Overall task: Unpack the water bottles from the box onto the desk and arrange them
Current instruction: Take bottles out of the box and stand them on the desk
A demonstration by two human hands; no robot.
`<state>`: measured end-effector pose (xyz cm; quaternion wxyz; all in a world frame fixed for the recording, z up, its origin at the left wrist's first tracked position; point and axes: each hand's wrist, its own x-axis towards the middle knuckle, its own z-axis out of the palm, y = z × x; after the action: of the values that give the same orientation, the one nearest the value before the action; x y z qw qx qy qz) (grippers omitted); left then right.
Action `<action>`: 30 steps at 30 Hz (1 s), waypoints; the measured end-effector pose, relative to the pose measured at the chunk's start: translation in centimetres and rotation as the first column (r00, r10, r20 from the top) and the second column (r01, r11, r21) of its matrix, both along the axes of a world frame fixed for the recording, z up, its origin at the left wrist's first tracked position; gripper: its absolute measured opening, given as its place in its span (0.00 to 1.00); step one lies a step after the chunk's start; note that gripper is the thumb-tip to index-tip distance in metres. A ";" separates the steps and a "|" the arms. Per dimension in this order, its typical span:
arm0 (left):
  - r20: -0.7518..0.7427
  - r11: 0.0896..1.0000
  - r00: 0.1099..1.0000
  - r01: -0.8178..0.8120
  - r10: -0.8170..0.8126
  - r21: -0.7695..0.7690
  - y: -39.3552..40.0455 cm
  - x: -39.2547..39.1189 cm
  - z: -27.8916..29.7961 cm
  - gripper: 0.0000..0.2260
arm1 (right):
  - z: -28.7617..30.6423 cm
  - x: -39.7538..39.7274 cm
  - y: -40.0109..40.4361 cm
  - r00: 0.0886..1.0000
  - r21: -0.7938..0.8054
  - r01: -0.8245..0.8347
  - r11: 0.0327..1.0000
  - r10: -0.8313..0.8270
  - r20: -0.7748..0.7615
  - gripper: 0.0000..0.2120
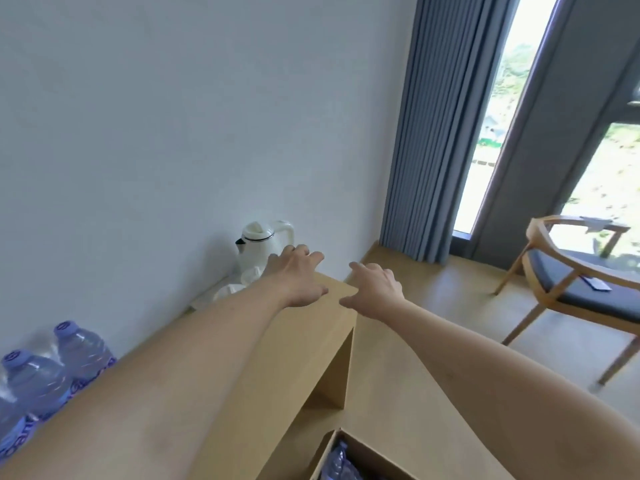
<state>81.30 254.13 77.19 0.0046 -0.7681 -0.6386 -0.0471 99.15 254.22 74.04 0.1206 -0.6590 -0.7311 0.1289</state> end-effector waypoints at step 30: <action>-0.014 0.803 0.953 0.248 -0.304 -0.541 4.1 22.7 -25.8 0.31 | -25.1 22.6 -2.2 0.931 -0.652 0.305 0.694 -0.362 0.049 0.43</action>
<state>104.00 258.22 51.40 -0.1838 -0.8249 -0.5067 0.1706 121.76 252.04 48.94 -0.0636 -0.7750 -0.5030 0.3774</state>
